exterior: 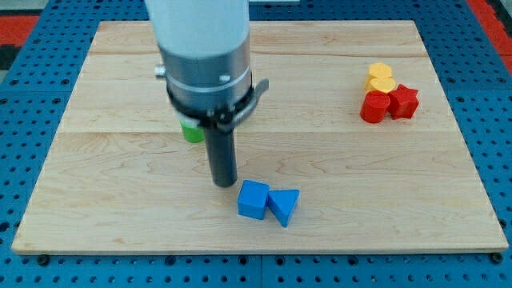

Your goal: Point your arm towards the red star

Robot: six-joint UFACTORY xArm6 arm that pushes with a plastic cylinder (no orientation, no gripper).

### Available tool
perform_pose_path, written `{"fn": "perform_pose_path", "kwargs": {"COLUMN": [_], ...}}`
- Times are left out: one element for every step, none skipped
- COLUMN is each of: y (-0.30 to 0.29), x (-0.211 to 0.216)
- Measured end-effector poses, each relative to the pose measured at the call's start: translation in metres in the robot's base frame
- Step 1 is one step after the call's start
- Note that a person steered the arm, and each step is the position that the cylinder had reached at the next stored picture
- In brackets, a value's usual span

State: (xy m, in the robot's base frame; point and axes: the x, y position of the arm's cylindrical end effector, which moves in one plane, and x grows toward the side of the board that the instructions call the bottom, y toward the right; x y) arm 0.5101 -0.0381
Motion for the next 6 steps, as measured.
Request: {"fn": "perform_pose_path", "kwargs": {"y": [0.062,0.138,0.218,0.298,0.36,0.366], "x": [-0.009,-0.009,-0.012,-0.027,-0.059,-0.113]}}
